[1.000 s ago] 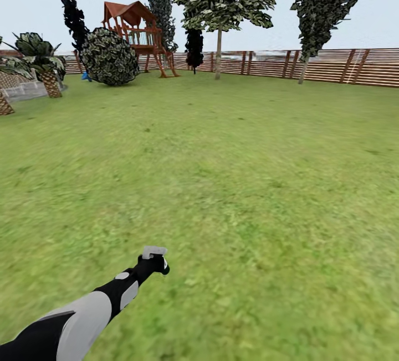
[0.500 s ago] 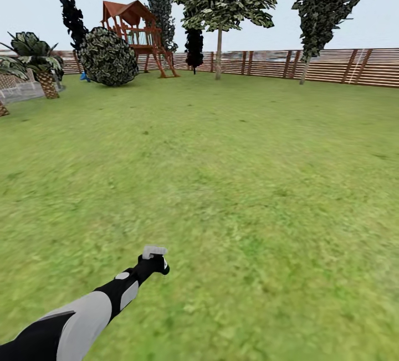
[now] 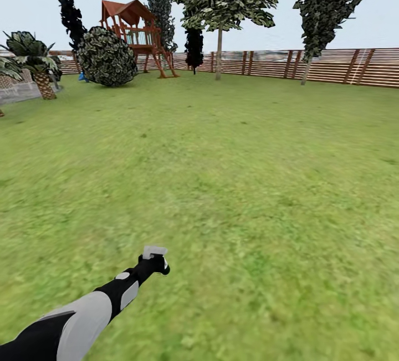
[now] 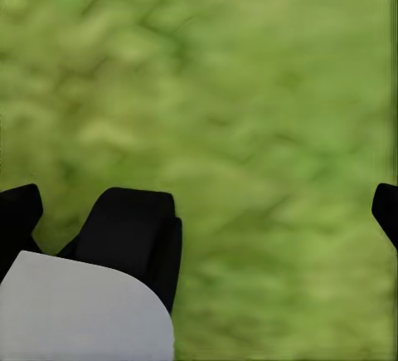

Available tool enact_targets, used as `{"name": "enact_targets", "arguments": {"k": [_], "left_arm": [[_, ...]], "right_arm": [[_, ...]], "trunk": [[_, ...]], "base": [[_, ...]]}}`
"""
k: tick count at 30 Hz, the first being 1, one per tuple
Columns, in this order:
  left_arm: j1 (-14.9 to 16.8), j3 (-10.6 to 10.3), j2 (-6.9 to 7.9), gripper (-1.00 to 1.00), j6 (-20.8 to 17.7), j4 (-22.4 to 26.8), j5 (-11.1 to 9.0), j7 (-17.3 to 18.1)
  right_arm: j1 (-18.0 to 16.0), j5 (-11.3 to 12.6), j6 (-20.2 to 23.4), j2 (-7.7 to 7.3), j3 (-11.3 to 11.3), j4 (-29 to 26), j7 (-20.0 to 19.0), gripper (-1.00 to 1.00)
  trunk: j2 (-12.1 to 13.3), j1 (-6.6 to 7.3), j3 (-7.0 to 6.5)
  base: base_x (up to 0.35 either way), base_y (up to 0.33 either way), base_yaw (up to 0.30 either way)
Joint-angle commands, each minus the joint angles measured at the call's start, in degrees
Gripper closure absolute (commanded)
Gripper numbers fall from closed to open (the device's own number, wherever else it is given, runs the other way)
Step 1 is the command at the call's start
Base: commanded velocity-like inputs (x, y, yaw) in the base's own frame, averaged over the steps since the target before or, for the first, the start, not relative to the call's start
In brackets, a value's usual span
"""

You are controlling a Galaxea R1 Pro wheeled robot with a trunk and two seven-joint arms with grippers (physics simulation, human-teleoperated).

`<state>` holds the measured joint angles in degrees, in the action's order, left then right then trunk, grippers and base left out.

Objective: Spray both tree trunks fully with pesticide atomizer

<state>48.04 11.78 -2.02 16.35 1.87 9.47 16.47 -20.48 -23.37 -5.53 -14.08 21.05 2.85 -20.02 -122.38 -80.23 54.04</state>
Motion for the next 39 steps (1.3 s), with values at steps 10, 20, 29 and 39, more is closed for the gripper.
{"name": "enact_targets", "arguments": {"k": [10, 20, 29, 39], "left_arm": [[0.0, 0.5, 0.00, 1.00, 0.2, 0.0, 0.6, 0.1], [0.0, 0.5, 0.00, 1.00, 0.1, 0.0, 0.6, 0.1], [0.0, 0.5, 0.00, 1.00, 0.1, 0.0, 0.6, 0.1], [0.0, 0.5, 0.00, 1.00, 0.1, 0.0, 0.6, 0.1]], "right_arm": [[-0.1, -0.6, -0.4, -0.04, 0.5, 0.2, 0.0, -1.00], [-0.1, -0.5, -0.4, -0.06, 0.5, 0.2, 0.0, -1.00], [-0.1, -0.6, -0.4, -0.06, 0.5, 0.2, 0.0, -1.00], [-0.1, -0.6, -0.4, -0.06, 0.5, 0.2, 0.0, -1.00]], "trunk": [[0.0, -0.03, 0.05], [0.0, -0.03, 0.05], [0.0, -0.03, 0.05], [0.0, -0.03, 0.05]], "base": [[0.350, 0.000, 0.000], [0.350, 0.000, 0.000], [0.350, 0.000, 0.000], [0.350, 0.000, 0.000]]}}
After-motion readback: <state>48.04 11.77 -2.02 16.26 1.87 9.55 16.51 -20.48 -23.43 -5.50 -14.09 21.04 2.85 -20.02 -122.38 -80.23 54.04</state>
